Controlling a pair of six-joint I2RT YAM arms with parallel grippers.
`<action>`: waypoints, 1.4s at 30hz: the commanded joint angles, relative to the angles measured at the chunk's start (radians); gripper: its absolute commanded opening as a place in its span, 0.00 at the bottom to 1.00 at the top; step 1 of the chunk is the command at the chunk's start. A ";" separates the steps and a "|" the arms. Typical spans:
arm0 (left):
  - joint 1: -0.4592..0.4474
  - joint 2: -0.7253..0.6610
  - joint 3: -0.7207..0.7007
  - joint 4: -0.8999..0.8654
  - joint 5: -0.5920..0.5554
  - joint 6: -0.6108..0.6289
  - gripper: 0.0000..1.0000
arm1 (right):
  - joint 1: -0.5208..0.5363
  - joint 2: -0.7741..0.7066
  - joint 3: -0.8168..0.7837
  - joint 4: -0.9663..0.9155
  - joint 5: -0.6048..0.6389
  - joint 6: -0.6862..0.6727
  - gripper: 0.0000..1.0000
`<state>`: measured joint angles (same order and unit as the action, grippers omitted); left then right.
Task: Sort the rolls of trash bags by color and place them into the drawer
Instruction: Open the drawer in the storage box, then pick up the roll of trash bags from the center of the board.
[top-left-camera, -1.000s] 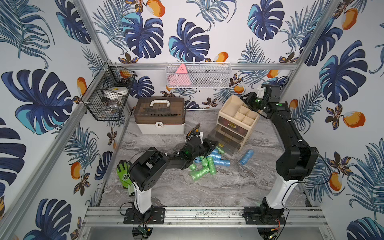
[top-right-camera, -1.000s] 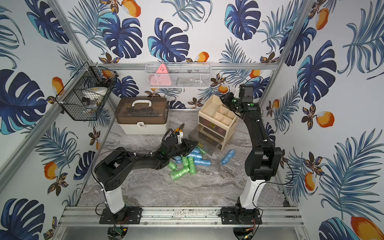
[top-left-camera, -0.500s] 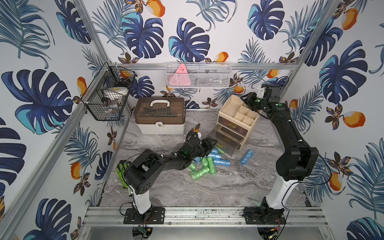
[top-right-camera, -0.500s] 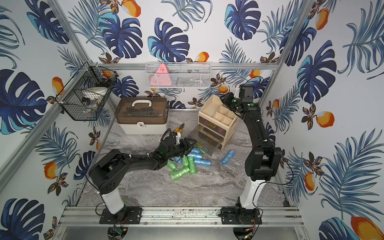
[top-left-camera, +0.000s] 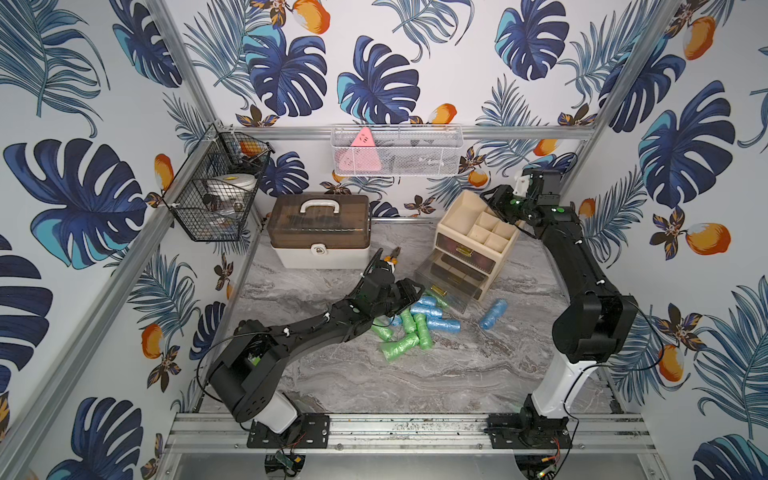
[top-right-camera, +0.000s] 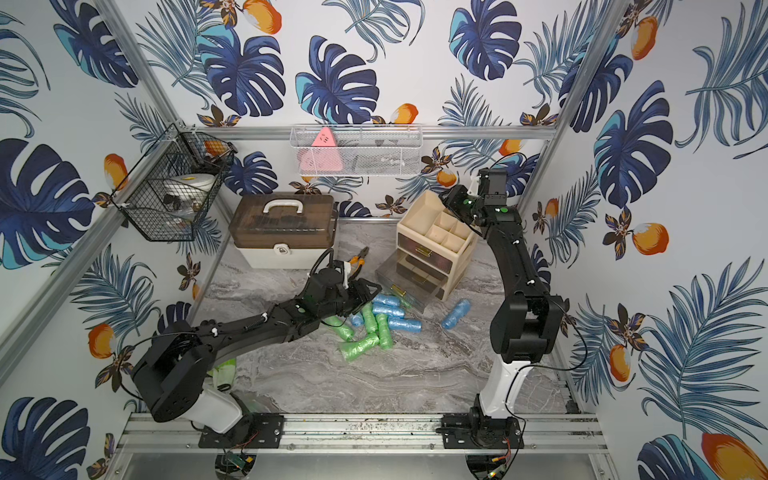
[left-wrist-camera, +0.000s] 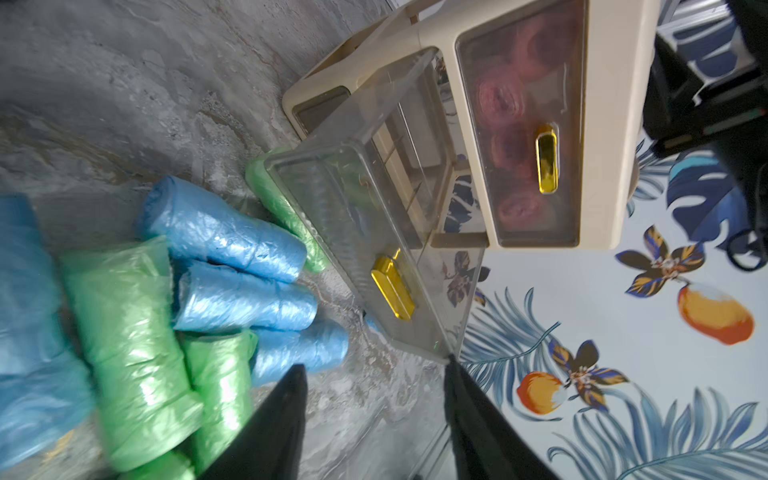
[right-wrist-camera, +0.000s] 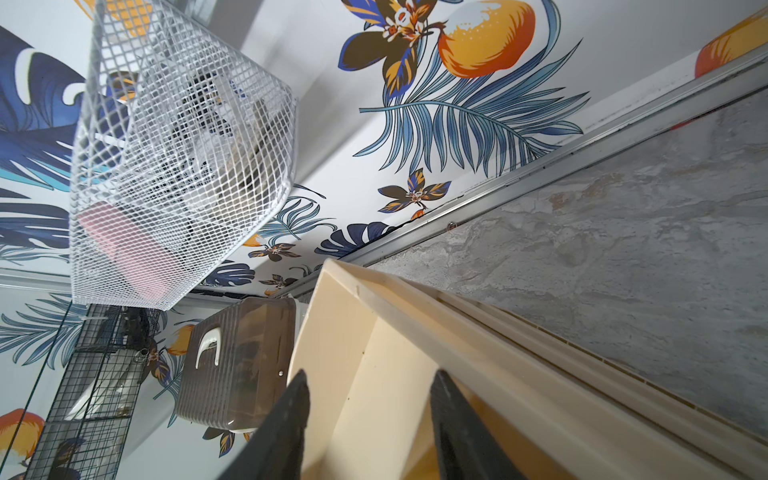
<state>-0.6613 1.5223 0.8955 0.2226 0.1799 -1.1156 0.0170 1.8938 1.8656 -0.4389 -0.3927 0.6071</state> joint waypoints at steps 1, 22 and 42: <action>0.002 -0.044 -0.005 -0.229 0.034 0.208 0.57 | 0.001 0.029 -0.025 -0.274 0.001 -0.046 0.54; -0.162 0.042 0.251 -0.950 -0.192 0.772 0.57 | 0.009 0.029 0.202 -0.305 -0.043 -0.023 0.69; -0.197 0.268 0.327 -0.899 -0.206 0.890 0.56 | 0.008 -0.329 -0.139 -0.269 -0.058 -0.080 0.67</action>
<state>-0.8577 1.7763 1.2118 -0.6914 -0.0181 -0.2588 0.0257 1.6005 1.7592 -0.7120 -0.4351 0.5568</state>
